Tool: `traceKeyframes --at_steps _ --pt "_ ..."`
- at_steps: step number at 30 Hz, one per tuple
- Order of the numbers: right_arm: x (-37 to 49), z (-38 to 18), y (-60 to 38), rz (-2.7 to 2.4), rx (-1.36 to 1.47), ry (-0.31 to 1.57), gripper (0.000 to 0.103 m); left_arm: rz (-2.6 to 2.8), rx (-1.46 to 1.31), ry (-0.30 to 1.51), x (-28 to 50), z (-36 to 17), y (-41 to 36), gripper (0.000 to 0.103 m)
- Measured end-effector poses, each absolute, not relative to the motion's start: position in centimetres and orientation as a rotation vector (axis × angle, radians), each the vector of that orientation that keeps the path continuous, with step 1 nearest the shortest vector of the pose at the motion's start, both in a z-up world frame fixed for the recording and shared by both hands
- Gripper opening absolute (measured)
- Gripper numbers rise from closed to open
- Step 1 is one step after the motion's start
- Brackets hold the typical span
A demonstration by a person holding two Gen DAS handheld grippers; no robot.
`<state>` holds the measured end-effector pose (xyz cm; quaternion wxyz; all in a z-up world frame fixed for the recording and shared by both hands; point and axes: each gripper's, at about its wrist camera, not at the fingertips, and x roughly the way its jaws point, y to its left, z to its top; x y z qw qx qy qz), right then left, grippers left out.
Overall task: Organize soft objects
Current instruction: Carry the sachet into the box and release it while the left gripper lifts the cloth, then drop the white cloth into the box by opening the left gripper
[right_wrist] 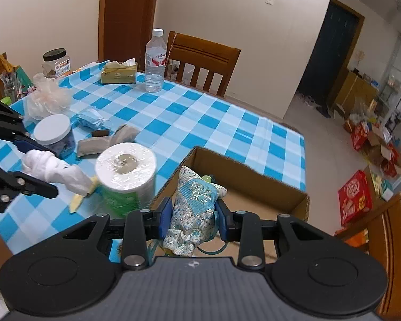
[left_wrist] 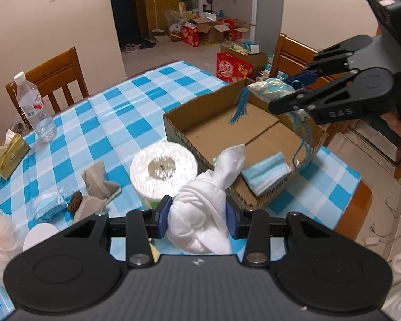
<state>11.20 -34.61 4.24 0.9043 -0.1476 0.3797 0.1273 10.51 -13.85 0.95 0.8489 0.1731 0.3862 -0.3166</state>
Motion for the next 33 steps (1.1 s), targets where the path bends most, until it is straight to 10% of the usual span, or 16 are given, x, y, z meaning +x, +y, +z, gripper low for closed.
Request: traceKeyframes --at_steps 8,13,33 --pt "14.7 2.5 -36.0 0.297 -0.318 0.789 0.04 -0.617 0.341 0.783 11.8 1.8 -15.9 0.041" --pt "15.9 0.5 -36.9 0.312 -0.267 0.795 0.083 -0.594 0.344 0.764 13.3 1.9 -17.4 0.041" --pt "13.1 -2.7 -39.7 0.151 -0.002 0.86 0.101 -0.668 0.324 0.745 22.1 -0.4 -27.3 0.047"
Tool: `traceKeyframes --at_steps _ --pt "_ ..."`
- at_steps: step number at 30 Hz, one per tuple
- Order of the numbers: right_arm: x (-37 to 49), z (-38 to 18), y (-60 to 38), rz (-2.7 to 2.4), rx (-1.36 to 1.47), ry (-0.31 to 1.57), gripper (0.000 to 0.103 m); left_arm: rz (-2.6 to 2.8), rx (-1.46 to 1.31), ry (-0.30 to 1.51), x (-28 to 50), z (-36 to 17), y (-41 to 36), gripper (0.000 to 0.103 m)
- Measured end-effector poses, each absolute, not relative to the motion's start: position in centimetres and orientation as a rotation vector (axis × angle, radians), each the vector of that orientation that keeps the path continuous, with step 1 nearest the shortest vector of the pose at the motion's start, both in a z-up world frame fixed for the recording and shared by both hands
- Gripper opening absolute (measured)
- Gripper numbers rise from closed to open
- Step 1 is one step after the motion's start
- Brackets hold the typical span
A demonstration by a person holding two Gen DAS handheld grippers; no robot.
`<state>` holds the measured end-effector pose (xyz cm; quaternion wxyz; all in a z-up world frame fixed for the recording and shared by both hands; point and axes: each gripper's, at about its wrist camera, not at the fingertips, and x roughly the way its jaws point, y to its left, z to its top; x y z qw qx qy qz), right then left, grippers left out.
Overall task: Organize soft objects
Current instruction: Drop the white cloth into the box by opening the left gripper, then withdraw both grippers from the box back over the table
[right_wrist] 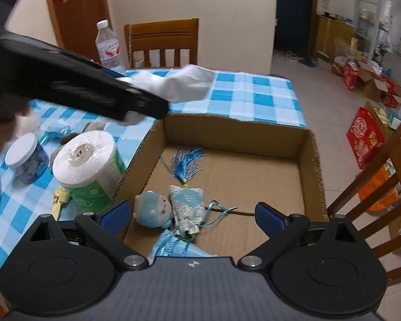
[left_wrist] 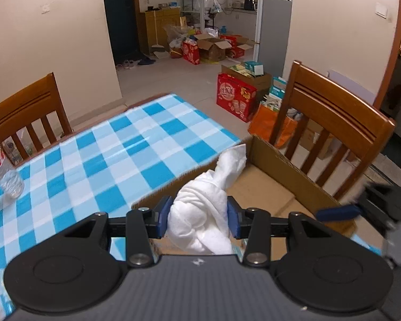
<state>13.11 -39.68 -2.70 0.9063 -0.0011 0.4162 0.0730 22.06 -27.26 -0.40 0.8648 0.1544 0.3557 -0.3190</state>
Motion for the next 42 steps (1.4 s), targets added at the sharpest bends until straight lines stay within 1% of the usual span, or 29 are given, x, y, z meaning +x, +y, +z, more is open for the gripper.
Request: traceKeyframes --at_steps 1,2,3,4,6,9,13,28,34,42 --pt "13.0 -2.7 -39.8 0.143 0.001 0.856 0.101 -0.66 0.327 0.735 22.5 -0.7 -27.7 0.062" --pt "12.9 -2.6 -39.9 0.134 0.004 0.852 0.101 -0.646 0.331 0.723 22.9 -1.1 -28.1 0.073" --pt "12.9 -2.5 -40.1 0.128 0.007 0.849 0.101 -0.633 0.337 0.714 23.3 -1.5 -28.4 0.091" --pt "12.8 -2.5 -40.2 0.122 0.011 0.848 0.102 -0.613 0.343 0.707 23.6 -2.0 -28.6 0.094" --pt "12.7 -2.5 -40.3 0.109 0.013 0.847 0.102 -0.582 0.344 0.683 23.7 -2.5 -28.4 0.094" --pt "12.3 -2.6 -40.4 0.096 0.006 0.848 0.102 -0.56 0.339 0.702 23.6 -2.6 -27.6 0.095" --pt "12.2 -2.9 -40.3 0.083 -0.012 0.854 0.103 -0.554 0.31 0.707 22.3 -2.0 -26.0 0.1" --pt "12.0 -2.8 -38.5 0.052 0.007 0.865 0.103 -0.498 0.221 0.764 15.7 -1.4 -20.8 0.1" --pt "12.0 -2.4 -36.4 0.049 0.009 0.872 0.103 -0.482 0.213 0.756 13.5 -0.7 -17.4 0.1" --pt "11.8 -1.6 -31.2 0.036 0.015 0.89 0.103 -0.497 0.184 0.767 12.2 -0.8 -10.8 0.1"
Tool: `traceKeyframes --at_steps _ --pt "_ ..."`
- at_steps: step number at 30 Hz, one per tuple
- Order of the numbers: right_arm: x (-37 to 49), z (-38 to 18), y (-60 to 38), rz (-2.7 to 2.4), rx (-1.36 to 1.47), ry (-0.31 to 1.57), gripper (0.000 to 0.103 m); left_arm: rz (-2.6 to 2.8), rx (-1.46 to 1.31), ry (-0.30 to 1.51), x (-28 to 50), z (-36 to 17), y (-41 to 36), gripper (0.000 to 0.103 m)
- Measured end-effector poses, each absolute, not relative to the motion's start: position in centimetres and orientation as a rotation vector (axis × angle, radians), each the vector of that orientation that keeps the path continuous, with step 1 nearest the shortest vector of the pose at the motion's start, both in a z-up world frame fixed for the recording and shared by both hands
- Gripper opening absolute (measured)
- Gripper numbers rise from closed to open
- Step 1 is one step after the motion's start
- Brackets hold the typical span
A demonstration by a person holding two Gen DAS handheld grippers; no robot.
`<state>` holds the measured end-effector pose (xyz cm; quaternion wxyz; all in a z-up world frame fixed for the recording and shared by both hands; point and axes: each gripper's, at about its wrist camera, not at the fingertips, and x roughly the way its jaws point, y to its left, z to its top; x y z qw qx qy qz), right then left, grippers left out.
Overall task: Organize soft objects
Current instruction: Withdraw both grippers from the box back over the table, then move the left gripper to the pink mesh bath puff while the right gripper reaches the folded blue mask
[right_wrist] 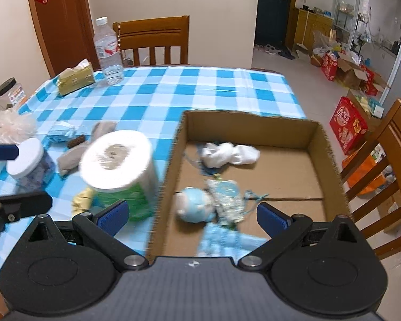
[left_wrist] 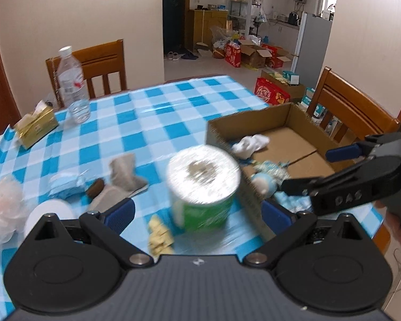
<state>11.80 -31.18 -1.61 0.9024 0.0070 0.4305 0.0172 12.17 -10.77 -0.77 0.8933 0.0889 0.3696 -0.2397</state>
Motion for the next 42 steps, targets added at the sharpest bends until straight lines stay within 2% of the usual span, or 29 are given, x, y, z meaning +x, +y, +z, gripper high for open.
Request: traceKeyframes --at_steps 11,22,42 --pt "11.7 -0.2 -22.5 -0.007 0.049 0.879 0.103 -0.518 0.214 0.785 11.7 -1.9 -1.5 0.1" --pt "12.9 0.6 -15.7 0.098 -0.031 0.883 0.103 -0.423 0.197 0.797 12.8 -3.1 4.8 0.101" --pt "16.1 -4.7 -9.8 0.378 -0.247 0.936 0.103 -0.108 0.173 0.876 16.5 -6.3 10.1 0.101"
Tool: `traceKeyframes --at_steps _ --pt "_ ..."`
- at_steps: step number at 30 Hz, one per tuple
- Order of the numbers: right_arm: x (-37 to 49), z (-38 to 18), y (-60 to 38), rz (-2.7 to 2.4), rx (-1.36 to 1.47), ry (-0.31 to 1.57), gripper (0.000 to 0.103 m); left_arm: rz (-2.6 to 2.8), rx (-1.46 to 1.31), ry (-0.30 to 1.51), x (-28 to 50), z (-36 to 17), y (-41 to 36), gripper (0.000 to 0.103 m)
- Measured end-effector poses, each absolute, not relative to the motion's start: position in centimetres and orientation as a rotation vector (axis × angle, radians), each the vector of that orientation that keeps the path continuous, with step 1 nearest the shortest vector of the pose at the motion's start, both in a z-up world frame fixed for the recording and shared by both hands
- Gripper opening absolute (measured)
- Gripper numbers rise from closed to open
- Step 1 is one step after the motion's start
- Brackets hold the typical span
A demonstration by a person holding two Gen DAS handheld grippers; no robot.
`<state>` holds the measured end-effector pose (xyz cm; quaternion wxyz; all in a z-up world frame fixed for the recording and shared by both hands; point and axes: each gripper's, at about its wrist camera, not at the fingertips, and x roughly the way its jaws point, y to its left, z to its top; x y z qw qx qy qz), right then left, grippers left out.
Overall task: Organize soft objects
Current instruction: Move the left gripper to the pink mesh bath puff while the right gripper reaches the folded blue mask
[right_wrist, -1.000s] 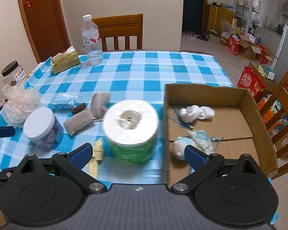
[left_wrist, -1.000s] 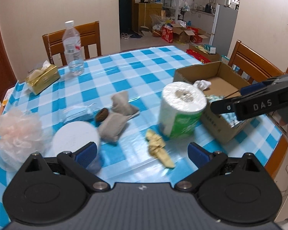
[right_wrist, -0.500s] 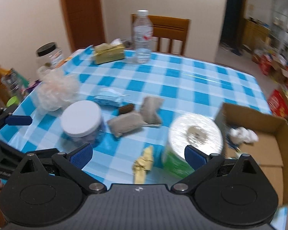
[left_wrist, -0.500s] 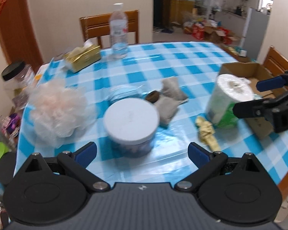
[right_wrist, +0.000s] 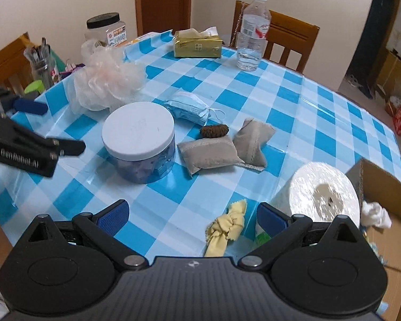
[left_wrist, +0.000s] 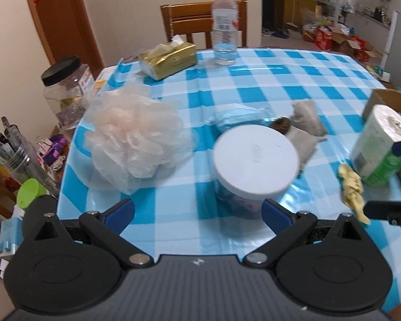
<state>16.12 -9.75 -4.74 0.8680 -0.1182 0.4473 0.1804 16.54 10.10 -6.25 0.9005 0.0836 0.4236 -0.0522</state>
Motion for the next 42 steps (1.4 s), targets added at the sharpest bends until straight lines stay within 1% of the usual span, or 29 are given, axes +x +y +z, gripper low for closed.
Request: traceKeyframes --at_steps 7,12,14,20,27,31,33,36,39,42 --pt "18.6 -4.7 -9.2 0.415 -0.281 0.93 0.103 -0.045 0.158 0.848 19.2 -5.4 12.0 0.101" --pt "20.4 -4.4 -8.8 0.445 -0.306 0.923 0.103 0.018 0.132 0.815 22.5 -5.0 13.5 0.101" --pt "21.2 -4.3 -8.5 0.46 -0.31 0.921 0.103 0.046 0.126 0.808 23.8 -5.4 13.9 0.101" --pt "23.9 -4.0 -8.1 0.513 -0.307 0.943 0.103 0.133 0.075 0.858 27.4 -7.5 15.3 0.101" --pt "27.3 -3.6 -7.0 0.585 -0.362 0.951 0.103 0.163 0.003 0.885 29.3 -8.6 16.3 0.101" --pt "29.7 -3.7 -6.1 0.624 -0.422 0.945 0.098 0.169 -0.01 0.889 29.8 -8.8 16.6 0.101" --pt "31.0 -3.9 -5.6 0.648 -0.442 0.951 0.094 0.171 -0.023 0.895 30.0 -8.8 16.7 0.101" --pt "33.0 -4.4 -5.0 0.681 -0.47 0.957 0.093 0.179 -0.033 0.903 30.4 -8.8 16.9 0.101" --pt "35.4 -5.5 -4.3 0.711 -0.494 0.979 0.086 0.187 -0.04 0.905 30.7 -8.7 17.0 0.101" --pt "37.1 -6.8 -3.6 0.74 -0.525 0.995 0.086 0.193 -0.043 0.913 30.9 -8.9 17.0 0.101"
